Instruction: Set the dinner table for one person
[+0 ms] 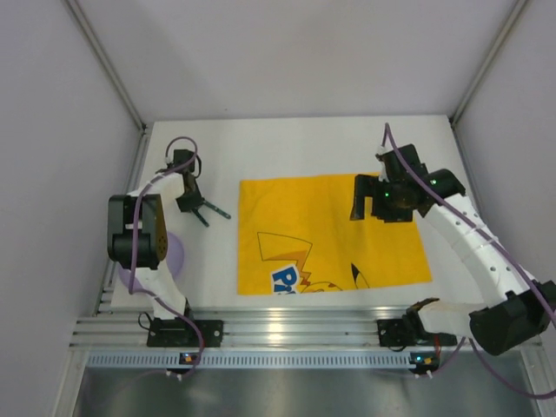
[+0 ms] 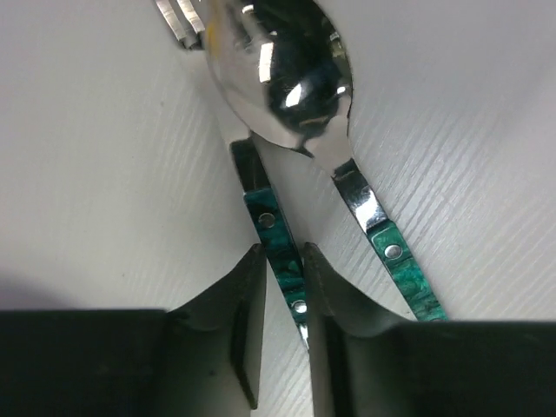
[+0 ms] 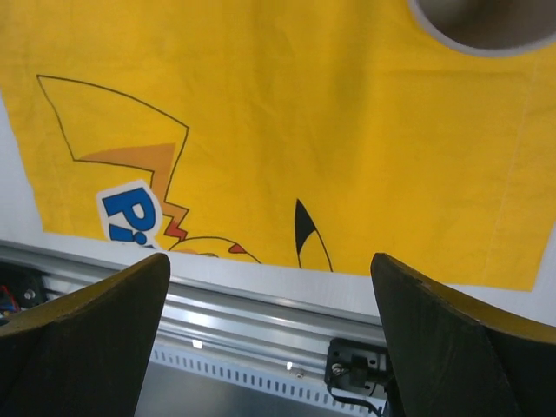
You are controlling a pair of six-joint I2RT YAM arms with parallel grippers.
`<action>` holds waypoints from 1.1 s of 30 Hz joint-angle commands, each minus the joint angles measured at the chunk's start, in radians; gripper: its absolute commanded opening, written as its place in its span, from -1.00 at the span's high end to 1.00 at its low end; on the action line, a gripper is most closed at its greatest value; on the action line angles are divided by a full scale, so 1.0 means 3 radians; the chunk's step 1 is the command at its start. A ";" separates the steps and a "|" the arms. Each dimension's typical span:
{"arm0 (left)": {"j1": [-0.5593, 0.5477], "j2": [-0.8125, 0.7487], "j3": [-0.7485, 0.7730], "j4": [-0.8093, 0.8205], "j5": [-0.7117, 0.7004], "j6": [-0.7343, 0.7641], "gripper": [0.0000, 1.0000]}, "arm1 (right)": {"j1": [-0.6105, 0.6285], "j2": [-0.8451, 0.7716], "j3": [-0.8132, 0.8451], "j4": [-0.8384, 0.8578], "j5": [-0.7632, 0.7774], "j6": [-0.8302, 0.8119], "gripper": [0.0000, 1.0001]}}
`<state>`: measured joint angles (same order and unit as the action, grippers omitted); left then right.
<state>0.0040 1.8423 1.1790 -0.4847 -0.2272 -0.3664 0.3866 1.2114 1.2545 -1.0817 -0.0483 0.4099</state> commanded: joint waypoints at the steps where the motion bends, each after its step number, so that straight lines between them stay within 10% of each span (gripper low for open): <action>1: 0.0079 0.0215 -0.0008 0.0168 0.0087 0.0030 0.50 | 0.0265 0.0347 0.0327 0.0430 -0.0064 0.0040 -0.99; 4: 0.0089 0.0281 0.0022 0.0083 0.0149 0.0066 1.00 | 0.0572 0.0924 0.0750 0.0584 -0.0115 -0.0042 -0.99; 16: 0.0089 -0.0562 0.0606 -0.0828 0.0031 -0.0164 1.00 | 0.1222 0.3897 0.4049 0.0195 -0.0442 -0.0390 -0.99; 24: 0.0089 -0.1415 0.0233 -0.1145 0.0235 -0.0190 1.00 | 0.1518 0.4286 0.4097 0.0752 -0.0479 -0.0231 -0.99; 28: -0.0003 -0.1733 -0.0283 -0.0916 0.1104 -0.0093 1.00 | 0.1473 0.3931 0.3690 0.0905 -0.0091 -0.0129 -1.00; 33: -0.1081 -0.1882 -0.0601 -0.0584 0.0845 -0.0506 1.00 | 0.1161 0.2797 0.2698 0.1044 0.0799 0.0085 -0.99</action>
<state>-0.1913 1.3071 1.0142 -0.7460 -0.0036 -0.4454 0.8070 2.3341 2.1624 -0.8371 -0.0086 0.3790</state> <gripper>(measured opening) 0.078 0.996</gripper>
